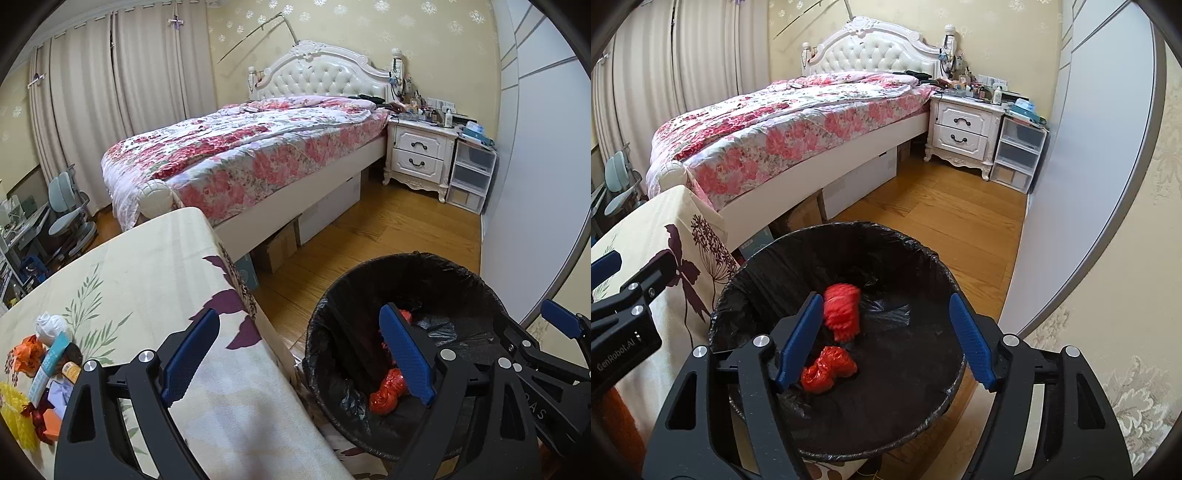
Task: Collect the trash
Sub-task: 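Move both open tools back over the bed toward the white tube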
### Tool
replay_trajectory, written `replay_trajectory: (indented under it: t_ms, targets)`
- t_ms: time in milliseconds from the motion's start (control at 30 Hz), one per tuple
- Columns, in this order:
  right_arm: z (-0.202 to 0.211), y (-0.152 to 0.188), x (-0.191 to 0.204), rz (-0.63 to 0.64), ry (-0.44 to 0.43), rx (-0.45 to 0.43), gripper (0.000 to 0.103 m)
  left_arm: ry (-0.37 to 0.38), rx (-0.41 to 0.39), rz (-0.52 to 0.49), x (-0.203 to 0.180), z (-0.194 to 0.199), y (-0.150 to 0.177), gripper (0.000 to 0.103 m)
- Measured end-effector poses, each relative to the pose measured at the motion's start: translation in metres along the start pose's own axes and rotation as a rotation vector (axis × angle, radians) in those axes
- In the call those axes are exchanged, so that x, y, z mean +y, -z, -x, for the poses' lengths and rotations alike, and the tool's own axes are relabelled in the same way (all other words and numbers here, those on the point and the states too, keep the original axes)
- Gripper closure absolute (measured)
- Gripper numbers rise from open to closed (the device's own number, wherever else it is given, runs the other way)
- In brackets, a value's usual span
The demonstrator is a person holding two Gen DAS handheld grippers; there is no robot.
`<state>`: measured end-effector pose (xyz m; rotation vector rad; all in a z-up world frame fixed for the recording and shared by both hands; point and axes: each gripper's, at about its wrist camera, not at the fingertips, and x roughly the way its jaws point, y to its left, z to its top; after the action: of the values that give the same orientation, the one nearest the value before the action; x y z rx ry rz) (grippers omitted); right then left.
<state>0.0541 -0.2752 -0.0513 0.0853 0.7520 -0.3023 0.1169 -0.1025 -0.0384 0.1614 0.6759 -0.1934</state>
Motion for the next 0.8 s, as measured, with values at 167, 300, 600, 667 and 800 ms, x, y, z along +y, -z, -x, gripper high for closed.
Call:
replay_trajectory:
  t_ms: [167, 300, 600, 667, 800]
  targets:
    - [0.015, 0.0, 0.006, 0.002, -0.022, -0.009, 0.032, -0.026, -0.018, 0.02, 0.016, 0.02, 0.002, 0.015]
    - [0.031, 0.004, 0.019, 0.004, -0.066, -0.01, 0.032, -0.052, -0.017, 0.037, 0.035, 0.036, 0.007, 0.015]
    - [0.068, 0.019, 0.074, 0.066, -0.19, -0.004, 0.031, -0.146, -0.017, 0.085, 0.091, 0.078, 0.034, 0.015]
    - [0.075, 0.026, 0.09, 0.099, -0.218, 0.0, 0.031, -0.168, -0.012, 0.1, 0.105, 0.086, 0.04, 0.015]
    - [0.089, 0.041, 0.124, 0.171, -0.275, 0.019, 0.031, -0.236, 0.0, 0.127, 0.138, 0.103, 0.059, 0.015]
